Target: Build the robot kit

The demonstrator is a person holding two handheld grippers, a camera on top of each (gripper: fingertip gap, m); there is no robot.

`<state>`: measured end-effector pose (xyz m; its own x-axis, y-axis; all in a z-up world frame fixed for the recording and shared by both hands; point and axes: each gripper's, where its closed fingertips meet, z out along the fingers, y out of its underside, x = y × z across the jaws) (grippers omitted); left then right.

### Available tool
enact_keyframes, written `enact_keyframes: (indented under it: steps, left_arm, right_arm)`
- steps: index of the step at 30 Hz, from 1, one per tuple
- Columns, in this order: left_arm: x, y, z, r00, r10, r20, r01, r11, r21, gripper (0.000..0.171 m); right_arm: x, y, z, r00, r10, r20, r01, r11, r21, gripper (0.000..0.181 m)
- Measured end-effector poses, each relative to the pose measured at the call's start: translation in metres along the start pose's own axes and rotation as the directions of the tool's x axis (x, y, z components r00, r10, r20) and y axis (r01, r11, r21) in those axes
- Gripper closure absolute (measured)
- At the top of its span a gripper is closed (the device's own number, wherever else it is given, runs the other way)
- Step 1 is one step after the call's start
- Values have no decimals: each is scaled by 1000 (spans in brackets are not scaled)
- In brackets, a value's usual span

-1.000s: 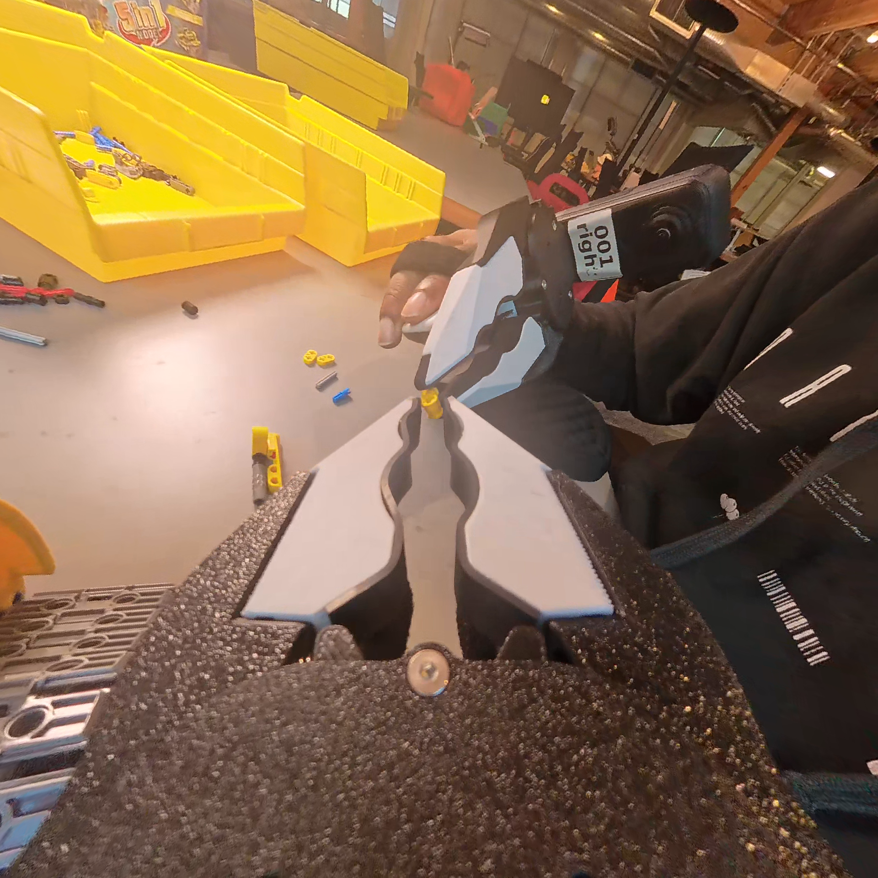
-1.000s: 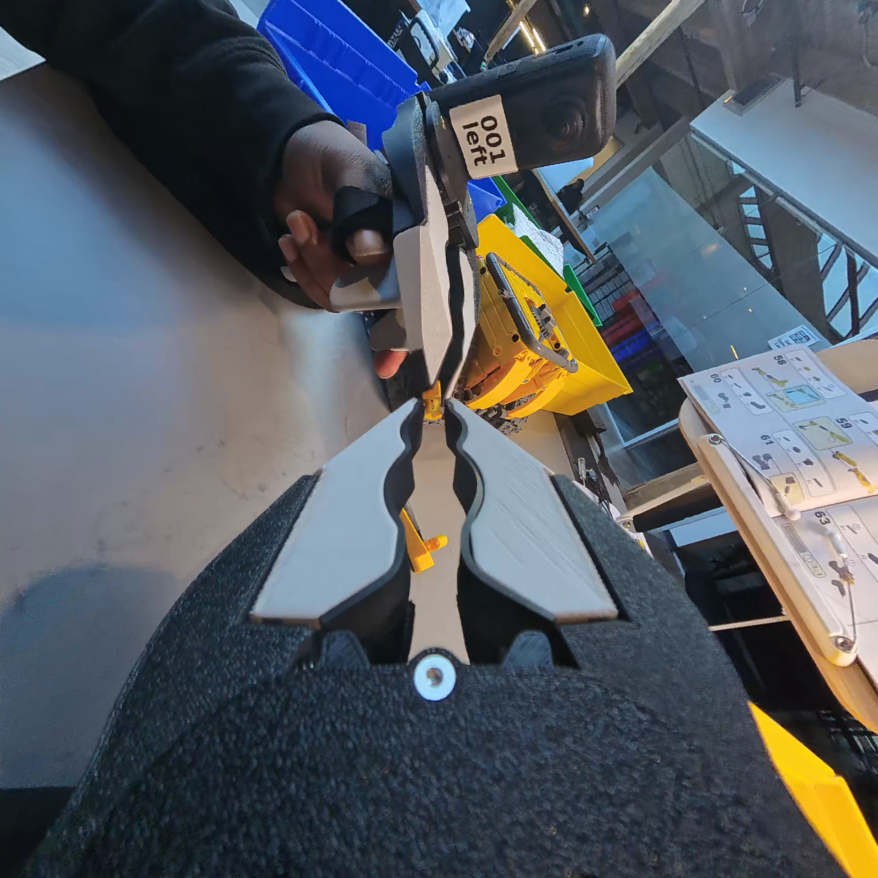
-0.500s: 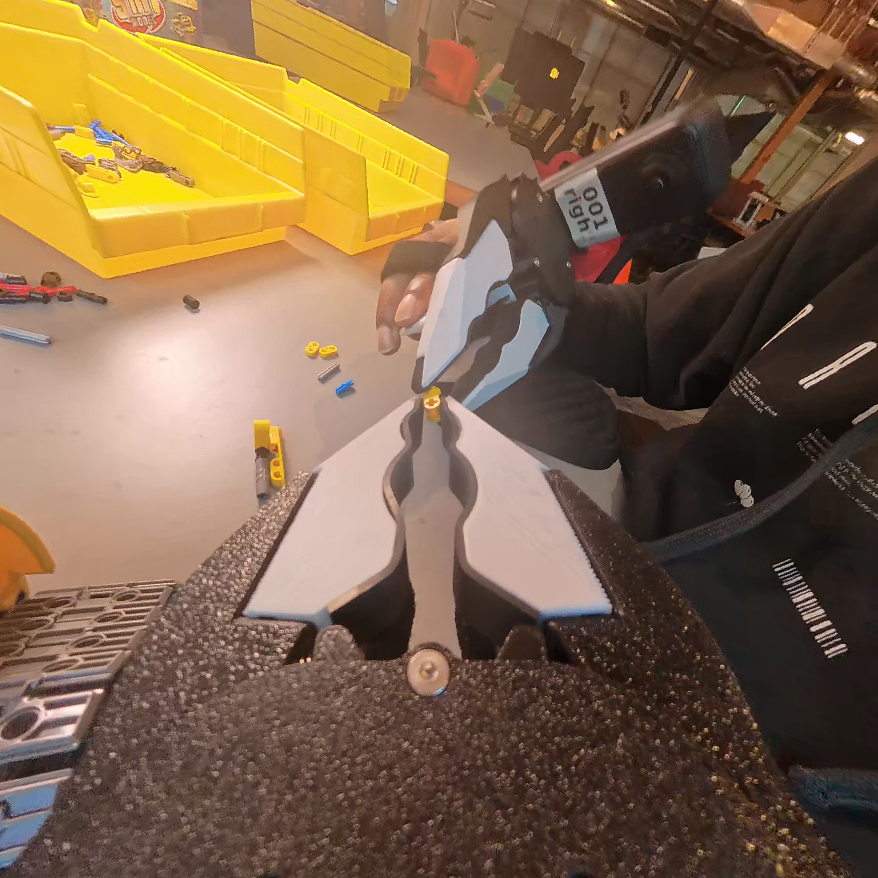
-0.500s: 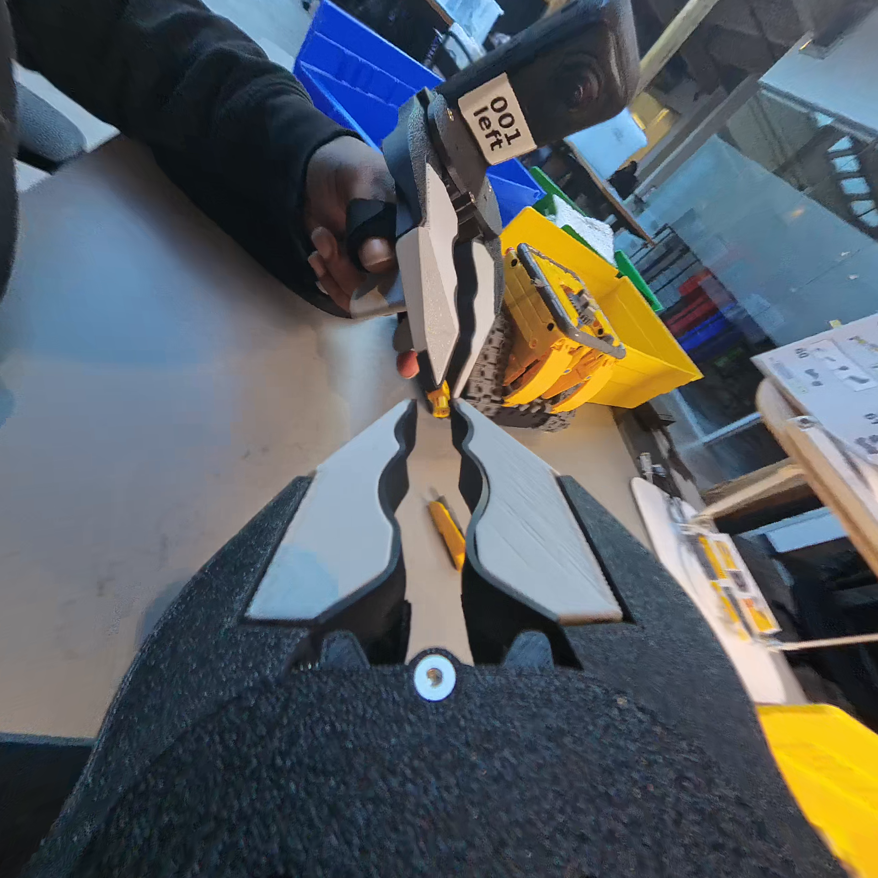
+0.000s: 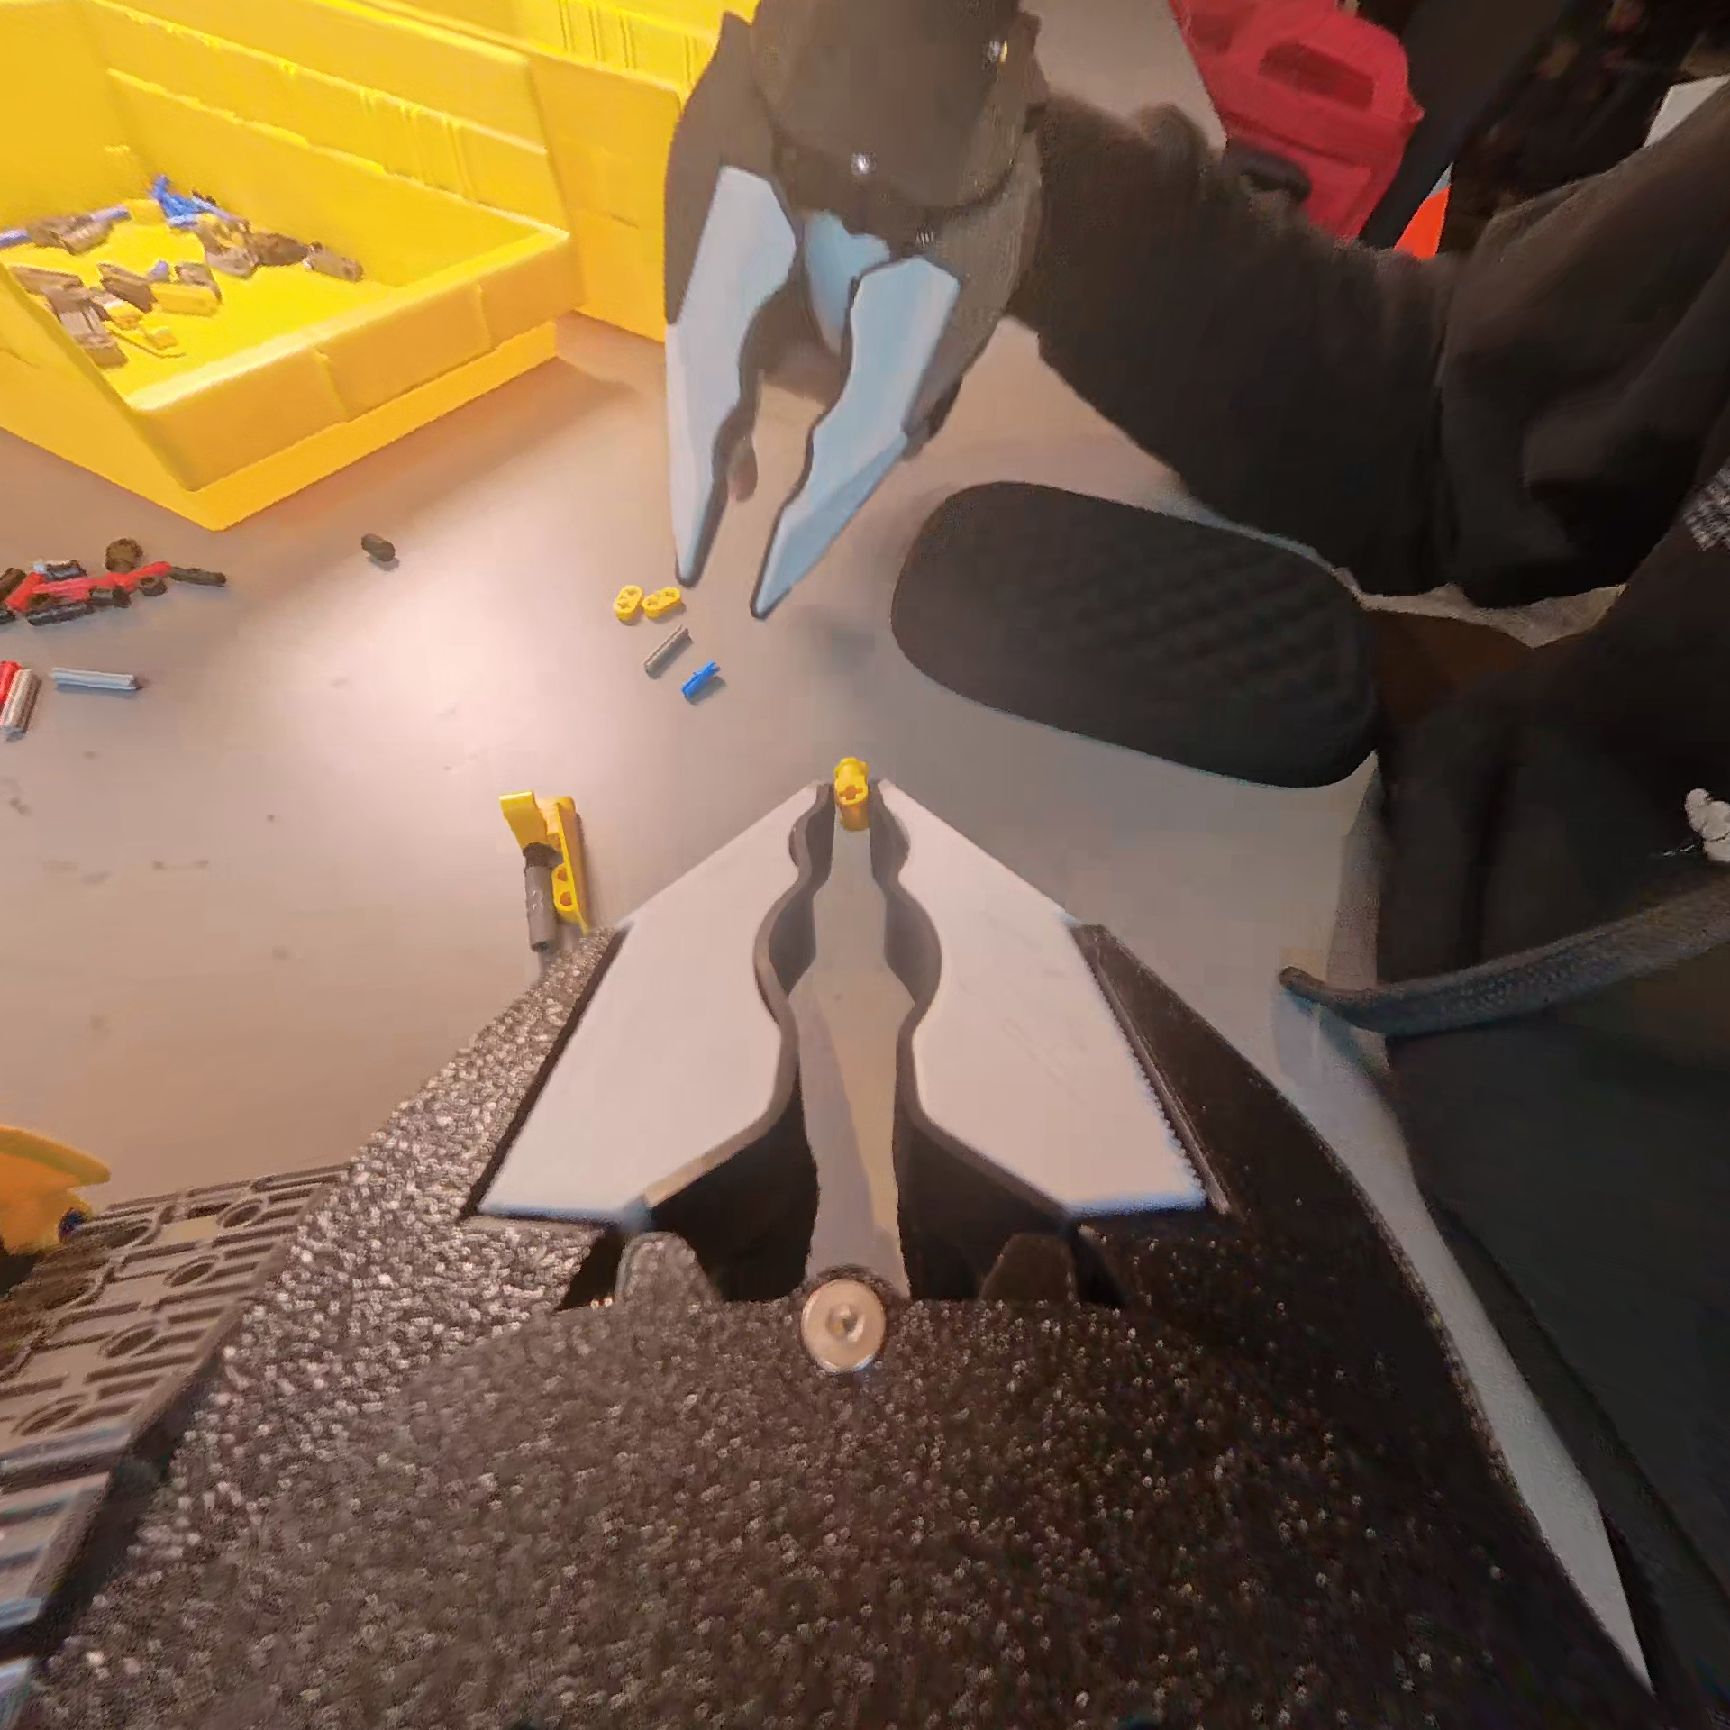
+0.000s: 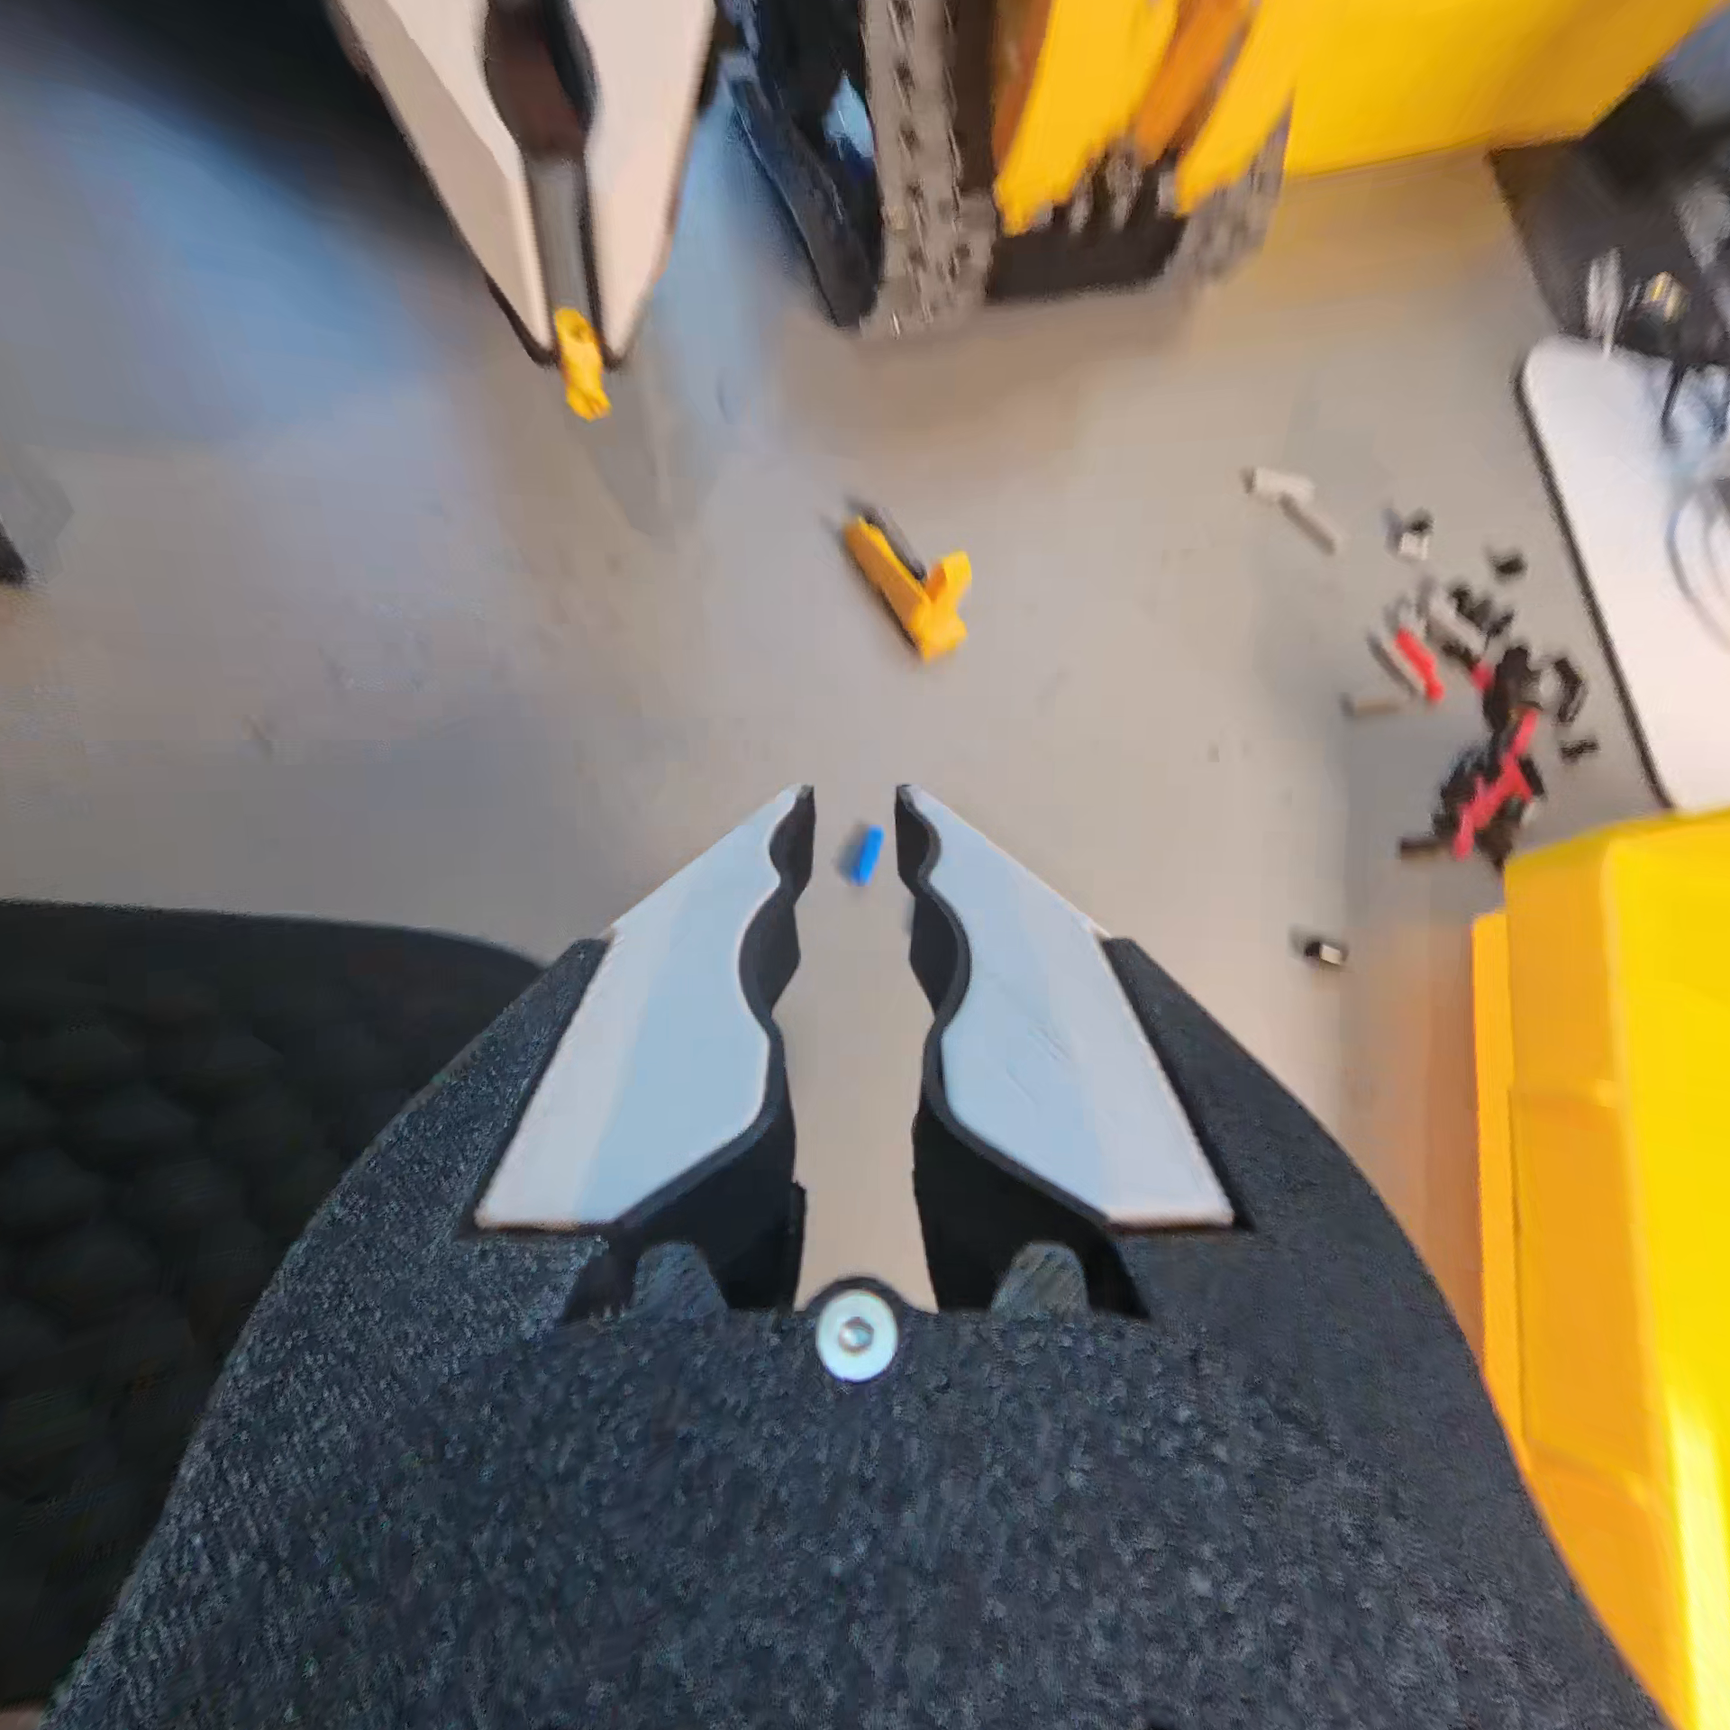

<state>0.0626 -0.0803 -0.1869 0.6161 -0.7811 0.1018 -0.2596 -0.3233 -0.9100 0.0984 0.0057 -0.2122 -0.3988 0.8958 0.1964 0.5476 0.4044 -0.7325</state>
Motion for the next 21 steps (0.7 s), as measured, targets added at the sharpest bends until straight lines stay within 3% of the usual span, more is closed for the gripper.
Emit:
enact_keyframes:
  steps: [3, 9, 21]
  left_arm:
    - [-5, 14, 10, 1000, -9, 28, 11, 995, -98, 166]
    - [-7, 34, 21, 999, -20, 36, 27, 976, -218, 166]
    - [0, 57, 30, 994, 100, 37, -81, 932, -353, 166]
  right_arm:
    - [1, 22, 3, 997, 71, 25, -68, 995, -77, 166]
    - [-1, 31, 22, 998, 66, 17, -62, 986, -152, 171]
    - [-1, 30, 24, 994, 112, 18, -108, 983, -149, 175]
